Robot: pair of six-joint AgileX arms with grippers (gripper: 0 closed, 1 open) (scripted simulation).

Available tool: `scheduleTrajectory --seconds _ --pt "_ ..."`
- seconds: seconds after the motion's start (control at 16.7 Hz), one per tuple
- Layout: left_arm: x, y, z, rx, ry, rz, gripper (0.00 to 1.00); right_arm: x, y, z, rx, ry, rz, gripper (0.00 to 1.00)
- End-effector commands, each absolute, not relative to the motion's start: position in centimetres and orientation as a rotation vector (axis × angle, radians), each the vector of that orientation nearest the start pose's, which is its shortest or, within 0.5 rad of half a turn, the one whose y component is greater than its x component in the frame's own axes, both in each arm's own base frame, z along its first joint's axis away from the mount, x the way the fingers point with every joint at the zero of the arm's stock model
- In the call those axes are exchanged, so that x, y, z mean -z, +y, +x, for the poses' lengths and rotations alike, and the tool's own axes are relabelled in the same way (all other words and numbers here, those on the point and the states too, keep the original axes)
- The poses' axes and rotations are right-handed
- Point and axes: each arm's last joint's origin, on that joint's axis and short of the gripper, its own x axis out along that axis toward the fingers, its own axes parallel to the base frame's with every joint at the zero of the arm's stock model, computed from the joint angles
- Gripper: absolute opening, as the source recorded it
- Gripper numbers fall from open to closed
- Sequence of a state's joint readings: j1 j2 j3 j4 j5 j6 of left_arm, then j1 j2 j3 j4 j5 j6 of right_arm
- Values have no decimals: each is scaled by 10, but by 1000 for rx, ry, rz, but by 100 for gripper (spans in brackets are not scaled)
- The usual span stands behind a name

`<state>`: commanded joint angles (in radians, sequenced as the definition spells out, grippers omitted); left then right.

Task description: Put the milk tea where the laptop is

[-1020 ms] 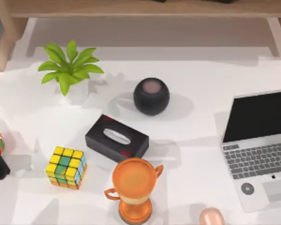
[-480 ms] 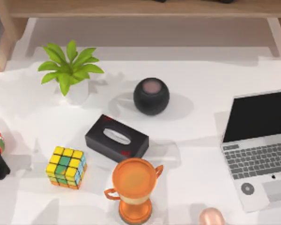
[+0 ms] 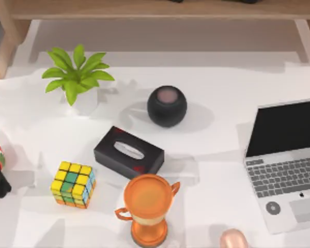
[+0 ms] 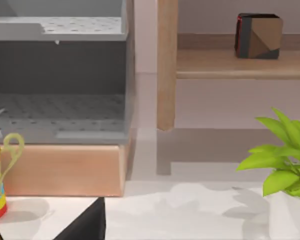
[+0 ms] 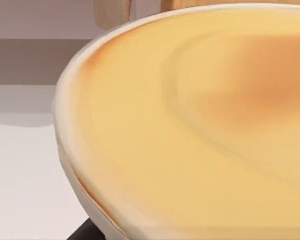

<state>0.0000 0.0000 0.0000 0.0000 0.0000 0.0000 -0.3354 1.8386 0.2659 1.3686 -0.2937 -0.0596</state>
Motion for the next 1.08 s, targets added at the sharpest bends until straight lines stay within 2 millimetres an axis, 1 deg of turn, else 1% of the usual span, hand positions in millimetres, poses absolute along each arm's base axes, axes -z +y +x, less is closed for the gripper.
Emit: scheduleTrajectory --seconds 0.24,0.36,0.66,0.84,1.08 --pt "-160 -1 106 0 0 0 100 -88 -73 238 18 201 -8 0" --pt "-160 -1 106 0 0 0 100 -90 -77 238 22 196 -18 0" --pt "-160 -1 106 0 0 0 100 -105 -86 241 52 135 -52 0" --pt "-160 -1 106 0 0 0 100 -104 -84 239 54 156 -33 0" --pt "-160 -1 106 0 0 0 100 -98 -73 238 18 201 -7 0"
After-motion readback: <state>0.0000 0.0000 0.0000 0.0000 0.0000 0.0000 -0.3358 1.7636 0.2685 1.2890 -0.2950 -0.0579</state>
